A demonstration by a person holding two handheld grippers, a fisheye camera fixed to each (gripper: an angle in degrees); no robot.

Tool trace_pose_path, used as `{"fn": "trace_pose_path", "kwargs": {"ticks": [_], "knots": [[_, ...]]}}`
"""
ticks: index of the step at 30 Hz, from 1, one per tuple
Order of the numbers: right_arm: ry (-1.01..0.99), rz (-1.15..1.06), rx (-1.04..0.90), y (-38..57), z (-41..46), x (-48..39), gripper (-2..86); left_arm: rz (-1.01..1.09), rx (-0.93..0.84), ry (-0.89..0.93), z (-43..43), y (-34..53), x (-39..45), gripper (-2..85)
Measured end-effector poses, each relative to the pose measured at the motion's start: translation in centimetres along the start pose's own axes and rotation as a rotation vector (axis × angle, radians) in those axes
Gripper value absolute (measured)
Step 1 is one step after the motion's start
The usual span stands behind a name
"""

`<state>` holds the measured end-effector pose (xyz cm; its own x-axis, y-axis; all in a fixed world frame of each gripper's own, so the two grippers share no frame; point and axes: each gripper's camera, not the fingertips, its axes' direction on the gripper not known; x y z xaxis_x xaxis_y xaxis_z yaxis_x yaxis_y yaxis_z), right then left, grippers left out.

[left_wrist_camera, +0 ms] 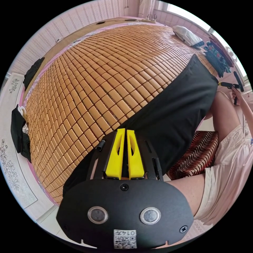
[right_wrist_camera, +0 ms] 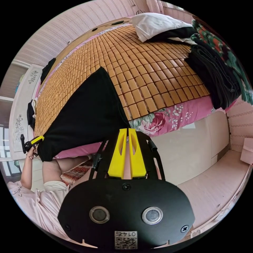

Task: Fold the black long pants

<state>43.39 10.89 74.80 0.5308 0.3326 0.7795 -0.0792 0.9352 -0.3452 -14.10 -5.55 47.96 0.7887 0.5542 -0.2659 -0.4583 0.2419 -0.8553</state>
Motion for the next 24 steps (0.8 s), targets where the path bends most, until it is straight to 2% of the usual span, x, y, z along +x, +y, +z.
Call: {"fn": "trace_pose_path", "kwargs": {"ticks": [5,8,12,16,19,22,24], "knots": [[0.132,-0.012,-0.027,1.3,3.8,1.7,6.1,-0.064,0.054,0.054,-0.2,4.4,-2.9,3.1],[0.295,-0.063,-0.009,2.0,4.2,1.0,4.9,-0.174,0.179,0.135,-2.3,9.5,-5.8,6.1],[0.381,-0.352,0.101,2.8,5.1,-5.5,5.2,-0.547,0.383,0.127,-5.2,22.6,-11.6,7.4],[0.219,-0.778,0.135,4.0,10.2,-18.2,5.7,-0.981,0.442,0.058,-4.0,38.6,-15.6,8.0],[0.062,-1.079,0.121,6.9,15.3,-28.8,6.0,-1.192,0.507,0.023,-2.7,47.3,-16.3,7.7],[-0.067,-1.345,0.098,11.4,19.9,-38.8,6.2,-1.276,0.559,0.088,-0.8,52.9,-17.5,8.0],[-0.104,-1.472,0.096,14.3,22.5,-44.0,6.3,-1.229,0.55,0.096,-0.1,54.4,-18.6,8.5]]}}
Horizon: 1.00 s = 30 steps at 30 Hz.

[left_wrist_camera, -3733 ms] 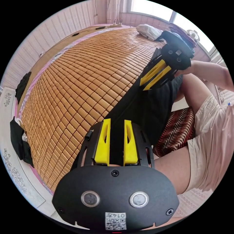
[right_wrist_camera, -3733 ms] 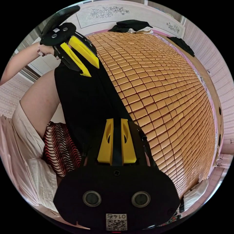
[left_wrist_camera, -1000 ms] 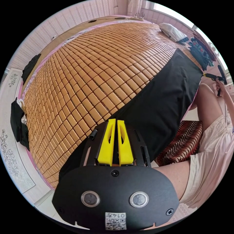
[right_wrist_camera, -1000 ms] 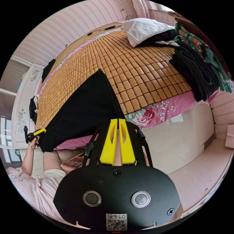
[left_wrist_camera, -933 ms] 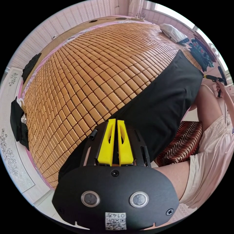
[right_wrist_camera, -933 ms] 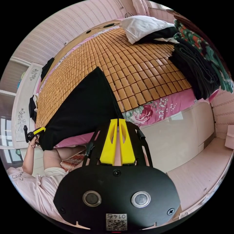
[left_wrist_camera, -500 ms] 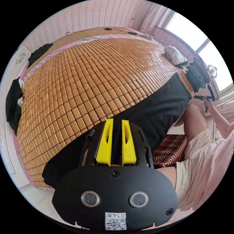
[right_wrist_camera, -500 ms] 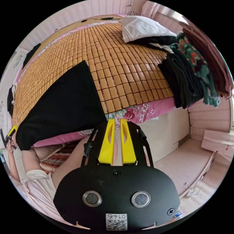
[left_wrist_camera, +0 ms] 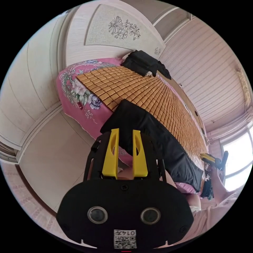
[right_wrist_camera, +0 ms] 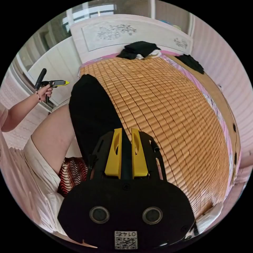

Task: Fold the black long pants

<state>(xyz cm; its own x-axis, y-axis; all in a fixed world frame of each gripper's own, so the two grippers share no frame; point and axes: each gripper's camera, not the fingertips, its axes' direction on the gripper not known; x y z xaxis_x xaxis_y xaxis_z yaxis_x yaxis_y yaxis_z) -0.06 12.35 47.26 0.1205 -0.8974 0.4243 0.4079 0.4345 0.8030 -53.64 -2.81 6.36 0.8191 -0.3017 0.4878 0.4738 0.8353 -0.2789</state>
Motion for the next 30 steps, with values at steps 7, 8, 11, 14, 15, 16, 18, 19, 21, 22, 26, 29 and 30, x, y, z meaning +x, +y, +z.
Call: {"fn": "trace_pose_path", "kwargs": {"ticks": [7,8,11,14,15,16,18,19,21,22,26,29,30], "knots": [[-0.064,-0.266,-0.092,-9.6,12.0,-9.6,7.9,0.175,-0.081,-0.041,2.0,-5.8,-5.0,10.0],[-0.055,-0.269,-0.117,-10.0,13.8,-10.2,7.7,0.175,-0.095,-0.031,2.4,-6.2,-5.5,10.3],[-0.063,-0.259,-0.214,-10.1,18.1,-11.0,6.1,0.19,-0.162,0.026,4.2,-7.6,-6.9,10.8],[-0.104,-0.264,-0.218,-9.6,19.6,-11.2,3.3,0.211,-0.195,-0.053,4.9,-8.1,-8.0,7.4],[-0.11,-0.261,-0.216,-9.5,19.8,-11.2,2.9,0.233,-0.192,-0.076,4.9,-8.0,-8.4,5.9],[-0.111,-0.26,-0.216,-9.4,20.2,-11.3,2.1,0.257,-0.188,-0.086,4.9,-7.9,-8.7,5.1],[-0.106,-0.266,-0.211,-9.2,20.5,-11.6,1.2,0.312,-0.188,-0.119,4.9,-7.7,-8.9,3.8],[-0.098,-0.271,-0.204,-9.2,20.5,-11.7,0.9,0.357,-0.186,-0.12,4.8,-7.6,-8.8,1.4],[-0.094,-0.276,-0.189,-9.4,20.3,-11.7,0.4,0.367,-0.187,-0.146,4.4,-7.5,-9.0,-0.2],[-0.097,-0.277,-0.178,-9.6,20.0,-11.6,0.2,0.379,-0.174,-0.149,3.8,-7.5,-9.0,-0.6],[-0.09,-0.301,-0.174,-10.8,19.7,-10.6,-0.3,0.396,-0.128,-0.108,1.6,-8.1,-9.7,-0.9],[-0.091,-0.288,-0.169,-12.2,19.9,-9.3,-0.2,0.397,-0.092,-0.064,0.3,-9.0,-10.2,-0.8],[-0.093,-0.279,-0.17,-12.5,20.0,-9.0,-0.2,0.399,-0.084,-0.063,0.3,-9.4,-10.4,-0.7]]}}
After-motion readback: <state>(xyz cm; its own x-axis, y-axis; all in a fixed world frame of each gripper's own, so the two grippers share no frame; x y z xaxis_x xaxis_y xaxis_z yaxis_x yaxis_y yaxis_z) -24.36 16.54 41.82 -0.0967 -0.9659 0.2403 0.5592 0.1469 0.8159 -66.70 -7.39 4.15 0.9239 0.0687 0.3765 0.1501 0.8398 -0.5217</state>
